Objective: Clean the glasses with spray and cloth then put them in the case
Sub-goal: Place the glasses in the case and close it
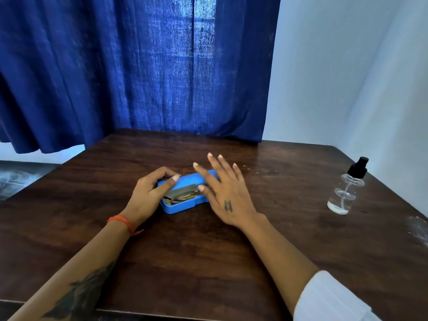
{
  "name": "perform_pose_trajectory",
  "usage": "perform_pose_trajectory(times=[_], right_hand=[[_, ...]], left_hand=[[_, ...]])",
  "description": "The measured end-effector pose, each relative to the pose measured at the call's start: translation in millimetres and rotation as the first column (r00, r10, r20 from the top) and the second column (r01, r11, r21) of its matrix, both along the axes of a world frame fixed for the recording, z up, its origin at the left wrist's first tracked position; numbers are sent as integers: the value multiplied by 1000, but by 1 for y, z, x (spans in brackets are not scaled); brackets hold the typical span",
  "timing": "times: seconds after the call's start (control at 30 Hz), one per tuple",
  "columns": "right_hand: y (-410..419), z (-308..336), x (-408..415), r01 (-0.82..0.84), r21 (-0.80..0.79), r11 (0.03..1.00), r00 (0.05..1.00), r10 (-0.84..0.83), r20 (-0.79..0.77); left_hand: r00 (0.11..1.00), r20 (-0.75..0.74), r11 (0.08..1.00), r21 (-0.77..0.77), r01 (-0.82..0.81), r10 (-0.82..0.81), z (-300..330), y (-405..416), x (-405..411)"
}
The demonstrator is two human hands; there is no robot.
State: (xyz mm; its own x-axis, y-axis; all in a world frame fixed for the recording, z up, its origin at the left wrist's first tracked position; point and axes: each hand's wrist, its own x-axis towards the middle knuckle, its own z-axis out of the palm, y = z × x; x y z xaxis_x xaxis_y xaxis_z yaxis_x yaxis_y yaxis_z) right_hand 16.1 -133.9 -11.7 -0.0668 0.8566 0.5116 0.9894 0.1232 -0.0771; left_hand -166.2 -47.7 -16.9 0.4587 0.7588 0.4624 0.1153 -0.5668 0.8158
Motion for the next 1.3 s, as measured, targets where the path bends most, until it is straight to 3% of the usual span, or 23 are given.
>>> perform_pose_trajectory(times=[0.1,0.27,0.73,0.8,0.93,1.03,1.3], right_hand=[[2,-8,2,1,-152,988,999,5,42],[-3,-15,3,-22,-209,978,1000,26,15],[-9,-11,3,-9,-323,946,999,20,32],[-9,-15,1,-41,-238,970,999,32,-44],[-10,-11,-2,8,-47,999,921,-26,-389],[-10,-7,1,80,-172,982,833,-161,-529],[-26,4,21,168,-318,933,721,-336,-606]], left_hand=[[995,-94,999,5,43,-42,-3,2,-1],[963,-247,993,22,119,-110,-3,2,-2],[930,-366,977,184,109,-35,0,-9,-4],[945,-327,975,213,60,14,-4,-13,-4],[949,-259,966,229,-120,179,-6,-18,-2],[939,-277,976,128,-176,205,-6,-21,5],[931,-339,988,-15,-153,139,-8,-26,36]])
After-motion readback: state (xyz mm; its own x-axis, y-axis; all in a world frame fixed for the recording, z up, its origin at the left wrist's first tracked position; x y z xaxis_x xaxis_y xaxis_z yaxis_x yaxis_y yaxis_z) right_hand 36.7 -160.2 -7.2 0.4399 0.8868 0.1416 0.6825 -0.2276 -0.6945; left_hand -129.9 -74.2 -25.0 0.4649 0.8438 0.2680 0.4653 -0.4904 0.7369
